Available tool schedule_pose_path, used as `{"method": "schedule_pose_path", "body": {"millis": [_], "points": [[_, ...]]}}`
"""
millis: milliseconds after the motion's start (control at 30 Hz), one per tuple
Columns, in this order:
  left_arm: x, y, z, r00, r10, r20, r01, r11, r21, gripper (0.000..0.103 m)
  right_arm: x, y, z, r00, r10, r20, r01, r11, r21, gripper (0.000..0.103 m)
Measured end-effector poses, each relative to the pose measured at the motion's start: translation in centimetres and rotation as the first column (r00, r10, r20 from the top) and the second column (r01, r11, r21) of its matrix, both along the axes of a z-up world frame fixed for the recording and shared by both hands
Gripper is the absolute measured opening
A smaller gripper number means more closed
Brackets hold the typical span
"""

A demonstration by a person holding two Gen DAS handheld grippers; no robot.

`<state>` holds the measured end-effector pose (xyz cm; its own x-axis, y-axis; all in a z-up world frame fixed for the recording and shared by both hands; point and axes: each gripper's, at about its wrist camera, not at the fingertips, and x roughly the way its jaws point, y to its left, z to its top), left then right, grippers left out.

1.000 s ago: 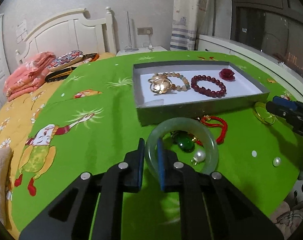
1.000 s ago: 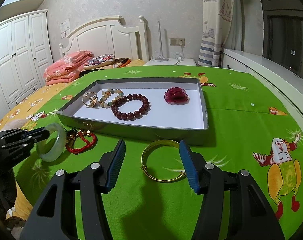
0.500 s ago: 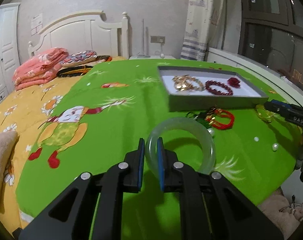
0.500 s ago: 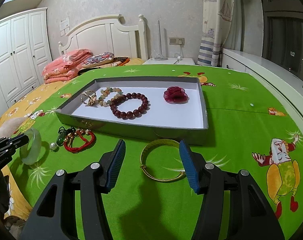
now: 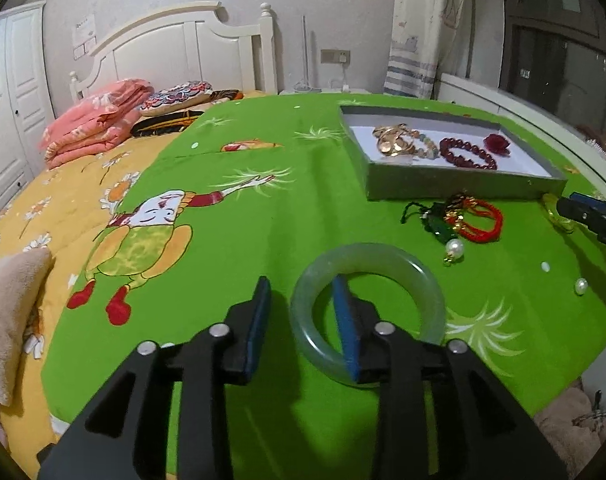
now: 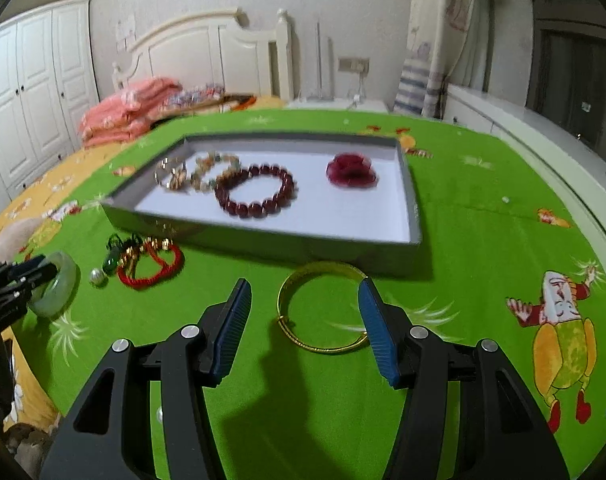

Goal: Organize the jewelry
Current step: 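Grasp the gold bangle with the right gripper while the left lifts the jade bangle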

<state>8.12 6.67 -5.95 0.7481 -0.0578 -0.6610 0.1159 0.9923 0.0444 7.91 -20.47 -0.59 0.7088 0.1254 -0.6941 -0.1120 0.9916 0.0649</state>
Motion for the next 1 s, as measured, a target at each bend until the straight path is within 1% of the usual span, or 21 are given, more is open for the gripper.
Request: {"method": "schedule_pose_path", "body": {"millis": [100,167,200,267,300,333,367,400,433,467,533,600,667,700,767,833,867,900,933,1000], "points": [[0.4,0.3,-0.2,1.000,-0.004,-0.015,0.004,1.000,-0.009,0.035,0.6,0.3,-0.4,0.999,0.011,-0.041,-0.012,1.000,-0.010,0.053],[0.4,0.2,-0.3,1.000,-0.007,-0.011,0.007,1.000,-0.001,0.035,0.8,0.8,-0.5,0.998,0.025,-0.052,-0.027,0.999,-0.031,0.053],[0.5,0.2,-0.3,1.000,-0.008,-0.011,0.008,1.000,0.000,0.035,0.9,1.1,-0.6,0.998,0.034,-0.060,-0.037,0.998,-0.051,0.051],[0.5,0.3,-0.3,1.000,-0.012,-0.012,0.012,1.000,-0.001,0.035,0.9,1.8,-0.8,0.996,0.056,-0.066,-0.062,0.995,-0.083,0.043],[0.5,0.3,-0.3,1.000,-0.012,-0.011,0.012,1.000,-0.003,0.035,0.9,2.1,-0.7,0.995,0.068,-0.067,-0.074,0.993,-0.091,0.037],[0.5,0.3,-0.3,1.000,-0.012,-0.010,0.012,1.000,-0.004,0.036,0.9,2.2,-0.8,0.995,0.076,-0.071,-0.082,0.993,-0.085,0.029],[0.5,0.3,-0.3,1.000,-0.014,-0.010,0.014,1.000,-0.006,0.036,0.9,2.4,-0.7,0.993,0.087,-0.074,-0.093,0.993,-0.074,0.023],[0.5,0.4,-0.3,1.000,-0.015,-0.009,0.015,1.000,-0.008,0.036,0.9,2.7,-0.7,0.994,0.089,-0.070,-0.095,0.991,-0.092,0.013],[0.5,0.4,-0.3,1.000,-0.017,-0.008,0.017,1.000,-0.008,0.036,0.7,3.0,-0.8,0.994,0.091,-0.064,-0.098,0.989,-0.109,0.008],[0.5,0.4,-0.3,1.000,-0.018,-0.008,0.018,1.000,-0.009,0.037,0.5,3.2,-0.8,0.994,0.093,-0.055,-0.099,0.987,-0.124,0.008],[0.6,0.5,-0.3,1.000,-0.015,-0.005,0.015,1.000,-0.012,0.039,0.2,3.2,-0.8,0.995,0.093,-0.044,-0.097,0.989,-0.109,0.008],[0.7,0.8,-0.4,1.000,-0.002,-0.003,0.002,1.000,-0.014,0.045,-0.2,2.8,-0.6,0.996,0.089,-0.021,-0.090,0.992,-0.087,0.008],[0.8,1.4,-0.4,1.000,0.021,-0.003,-0.021,0.999,-0.033,0.060,-0.5,2.4,-0.3,0.997,0.083,0.006,-0.083,0.994,-0.068,0.008],[0.8,1.7,-0.4,1.000,0.020,-0.002,-0.020,0.999,-0.050,0.063,-0.5,2.4,-0.3,0.997,0.082,0.010,-0.081,0.995,-0.064,0.008],[0.4,2.1,-0.3,1.000,0.014,0.003,-0.014,0.997,-0.075,0.064,-0.6,2.2,-0.2,0.997,0.077,0.020,-0.076,0.995,-0.059,0.008],[-0.2,2.2,-0.2,1.000,-0.012,0.009,0.013,0.994,-0.110,0.072,-0.6,2.2,-0.2,0.997,0.076,0.021,-0.075,0.995,-0.058,0.008],[-0.6,2.1,-0.1,0.999,-0.035,0.014,0.037,0.992,-0.121,0.079,-0.6,2.2,-0.2,0.997,0.075,0.022,-0.073,0.996,-0.058,0.008],[-0.9,1.8,0.0,0.998,-0.059,0.022,0.061,0.990,-0.124,0.086,-0.6,2.2,-0.2,0.997,0.074,0.025,-0.072,0.996,-0.058,0.008],[-1.4,1.6,0.2,0.996,-0.079,0.042,0.083,0.988,-0.126,0.088,-0.6,2.2,-0.1,0.997,0.073,0.026,-0.071,0.996,-0.059,0.008],[-1.6,1.0,0.5,0.994,-0.090,0.062,0.097,0.989,-0.110,0.099,-0.6,2.2,-0.2,0.997,0.073,0.026,-0.071,0.996,-0.060,0.008]]}}
